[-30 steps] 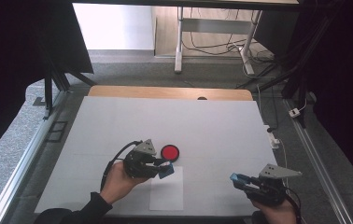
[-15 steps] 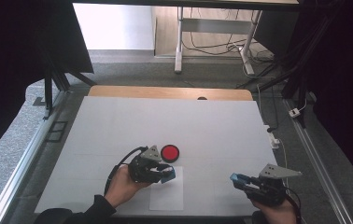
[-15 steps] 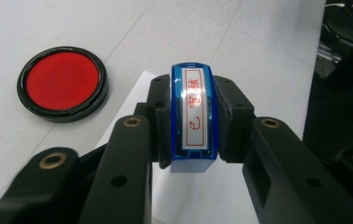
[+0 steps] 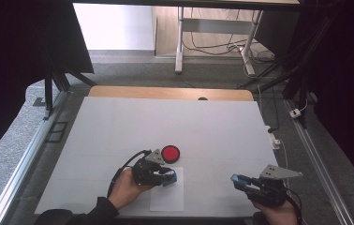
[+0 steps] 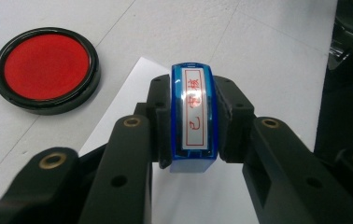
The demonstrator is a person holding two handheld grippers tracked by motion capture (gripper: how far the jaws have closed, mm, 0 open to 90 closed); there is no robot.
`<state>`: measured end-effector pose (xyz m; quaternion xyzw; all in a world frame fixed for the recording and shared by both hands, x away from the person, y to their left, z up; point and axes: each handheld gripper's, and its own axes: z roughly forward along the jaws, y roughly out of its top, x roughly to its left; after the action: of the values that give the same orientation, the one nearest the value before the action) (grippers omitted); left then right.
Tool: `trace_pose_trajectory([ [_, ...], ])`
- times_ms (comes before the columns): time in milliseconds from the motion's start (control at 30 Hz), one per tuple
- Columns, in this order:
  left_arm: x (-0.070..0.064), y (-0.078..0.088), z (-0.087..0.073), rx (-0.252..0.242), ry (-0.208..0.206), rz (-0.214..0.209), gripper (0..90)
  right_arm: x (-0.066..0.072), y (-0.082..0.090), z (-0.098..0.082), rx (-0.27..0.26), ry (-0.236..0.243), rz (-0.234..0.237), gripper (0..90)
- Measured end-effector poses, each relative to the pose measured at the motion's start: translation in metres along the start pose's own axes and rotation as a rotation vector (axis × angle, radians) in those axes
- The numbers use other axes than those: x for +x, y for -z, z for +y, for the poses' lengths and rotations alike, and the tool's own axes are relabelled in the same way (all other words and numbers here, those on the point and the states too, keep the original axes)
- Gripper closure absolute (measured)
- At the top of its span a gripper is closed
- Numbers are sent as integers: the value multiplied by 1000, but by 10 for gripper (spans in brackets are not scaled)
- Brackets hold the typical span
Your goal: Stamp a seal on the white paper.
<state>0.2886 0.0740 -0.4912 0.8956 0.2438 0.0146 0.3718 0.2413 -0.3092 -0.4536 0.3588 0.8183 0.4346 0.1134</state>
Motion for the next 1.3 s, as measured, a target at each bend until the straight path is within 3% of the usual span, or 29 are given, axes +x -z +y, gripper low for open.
trace_pose_trajectory([
  [533,1,-10,-4,25,-17,8,701,0,0,0,-4,-3,7,682],
  [700,1,-10,-6,22,-31,9,701,0,0,0,-3,-4,6,682],
  [900,-5,-11,-5,32,-70,40,703,0,0,0,-2,-3,6,682],
  [1133,-6,-11,-4,40,-68,44,704,0,0,0,-1,-3,6,682],
  [1300,0,-11,-5,29,-30,12,704,0,0,0,2,-4,4,682],
])
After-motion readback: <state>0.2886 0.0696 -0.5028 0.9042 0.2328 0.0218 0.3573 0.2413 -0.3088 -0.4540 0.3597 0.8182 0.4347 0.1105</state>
